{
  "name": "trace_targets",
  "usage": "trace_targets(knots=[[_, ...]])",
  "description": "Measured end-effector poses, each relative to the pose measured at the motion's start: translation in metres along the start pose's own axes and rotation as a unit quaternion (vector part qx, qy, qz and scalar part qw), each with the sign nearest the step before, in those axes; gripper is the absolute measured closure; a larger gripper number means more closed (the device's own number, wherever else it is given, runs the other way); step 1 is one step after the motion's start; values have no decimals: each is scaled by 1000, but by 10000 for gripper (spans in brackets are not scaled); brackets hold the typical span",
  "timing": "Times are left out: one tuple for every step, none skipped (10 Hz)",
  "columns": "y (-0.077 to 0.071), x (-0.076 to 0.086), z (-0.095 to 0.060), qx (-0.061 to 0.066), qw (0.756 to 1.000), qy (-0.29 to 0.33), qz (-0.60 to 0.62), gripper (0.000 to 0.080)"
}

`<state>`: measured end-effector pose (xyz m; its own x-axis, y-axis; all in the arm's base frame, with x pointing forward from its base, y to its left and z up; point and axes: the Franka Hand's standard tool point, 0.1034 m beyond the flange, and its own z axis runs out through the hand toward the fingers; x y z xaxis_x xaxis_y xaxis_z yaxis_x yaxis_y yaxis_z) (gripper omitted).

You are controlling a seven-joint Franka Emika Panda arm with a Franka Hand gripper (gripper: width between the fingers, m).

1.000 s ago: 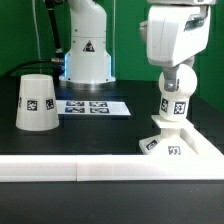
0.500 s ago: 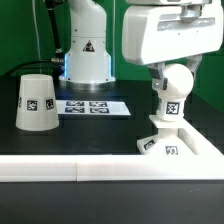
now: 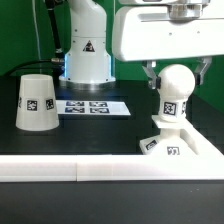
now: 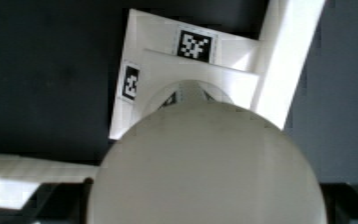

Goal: Assemble lamp

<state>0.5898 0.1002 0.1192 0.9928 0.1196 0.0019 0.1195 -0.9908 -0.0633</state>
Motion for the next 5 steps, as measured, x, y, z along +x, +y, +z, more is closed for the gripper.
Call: trace_targets(knots=[[0,0,0,0,999,0,34,220],[0,0,0,0,998,0,64,220],[-1,0,0,2,994,3,108,220],[0,-2,1,5,984,8,180,220],[-1,-3,1,6,973,7,231,220]])
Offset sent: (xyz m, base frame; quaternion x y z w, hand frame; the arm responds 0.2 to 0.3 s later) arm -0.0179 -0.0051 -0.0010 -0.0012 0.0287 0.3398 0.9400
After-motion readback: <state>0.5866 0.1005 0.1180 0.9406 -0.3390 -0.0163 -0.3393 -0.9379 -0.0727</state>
